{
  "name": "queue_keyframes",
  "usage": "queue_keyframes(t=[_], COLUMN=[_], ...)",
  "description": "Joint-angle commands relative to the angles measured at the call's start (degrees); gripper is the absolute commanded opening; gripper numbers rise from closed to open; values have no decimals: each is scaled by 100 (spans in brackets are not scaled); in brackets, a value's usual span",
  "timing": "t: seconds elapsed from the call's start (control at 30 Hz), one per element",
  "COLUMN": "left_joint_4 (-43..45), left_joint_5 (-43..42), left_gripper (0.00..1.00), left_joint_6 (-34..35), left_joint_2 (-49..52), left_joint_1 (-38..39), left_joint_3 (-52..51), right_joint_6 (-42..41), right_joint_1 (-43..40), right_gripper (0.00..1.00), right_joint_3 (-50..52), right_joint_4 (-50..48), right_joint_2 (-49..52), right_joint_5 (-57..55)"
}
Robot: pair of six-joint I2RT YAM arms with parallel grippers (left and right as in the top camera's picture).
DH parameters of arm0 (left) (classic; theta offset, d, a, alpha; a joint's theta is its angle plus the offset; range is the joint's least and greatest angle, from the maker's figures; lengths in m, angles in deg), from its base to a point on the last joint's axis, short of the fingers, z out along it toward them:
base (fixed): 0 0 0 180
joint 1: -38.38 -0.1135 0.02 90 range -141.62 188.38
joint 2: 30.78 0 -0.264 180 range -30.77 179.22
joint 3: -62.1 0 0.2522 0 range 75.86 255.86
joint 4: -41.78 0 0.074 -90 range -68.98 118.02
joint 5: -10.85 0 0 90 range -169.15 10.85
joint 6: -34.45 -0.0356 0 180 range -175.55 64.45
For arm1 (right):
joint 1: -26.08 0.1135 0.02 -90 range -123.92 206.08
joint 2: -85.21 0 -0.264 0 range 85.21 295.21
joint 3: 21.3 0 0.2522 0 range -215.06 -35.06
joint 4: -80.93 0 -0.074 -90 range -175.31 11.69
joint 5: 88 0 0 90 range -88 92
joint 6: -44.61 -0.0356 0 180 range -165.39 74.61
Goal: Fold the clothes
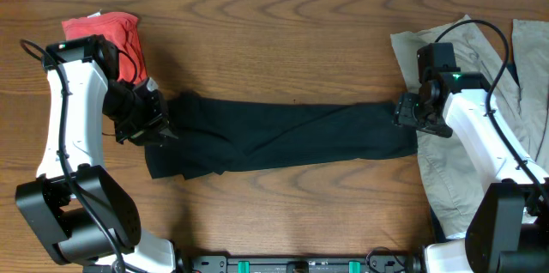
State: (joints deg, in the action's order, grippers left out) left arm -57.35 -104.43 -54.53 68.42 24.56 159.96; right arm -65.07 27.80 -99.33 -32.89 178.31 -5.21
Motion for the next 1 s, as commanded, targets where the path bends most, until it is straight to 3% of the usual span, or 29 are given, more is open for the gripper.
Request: queue_keyframes(t=[0.0, 0.13, 0.4, 0.8, 0.97], left_joint_4=[46, 282, 839, 946, 964], left_joint_5=[26, 26, 28, 31, 31], left_gripper=[38, 45, 45, 45, 45], left_joint_6=[39, 195, 400, 398, 398], left_joint_2=[-9, -9, -9, -9, -9], left_joint_1=[-7, 79, 586, 717, 717], left_joint_3=[46, 37, -125, -138, -138], right_joint_6=[160, 278, 1331, 1690, 1849], right_joint_1=[-33, -33, -96, -138, -133], right_gripper=[79, 78, 75, 79, 55], right_joint_3=[31, 31, 33, 33, 31], right_joint_4=[-4, -35, -350, -807, -807], right_joint_2=[-13, -11, 404, 1845, 2004], right_joint_5=[59, 83, 905, 1008, 1220])
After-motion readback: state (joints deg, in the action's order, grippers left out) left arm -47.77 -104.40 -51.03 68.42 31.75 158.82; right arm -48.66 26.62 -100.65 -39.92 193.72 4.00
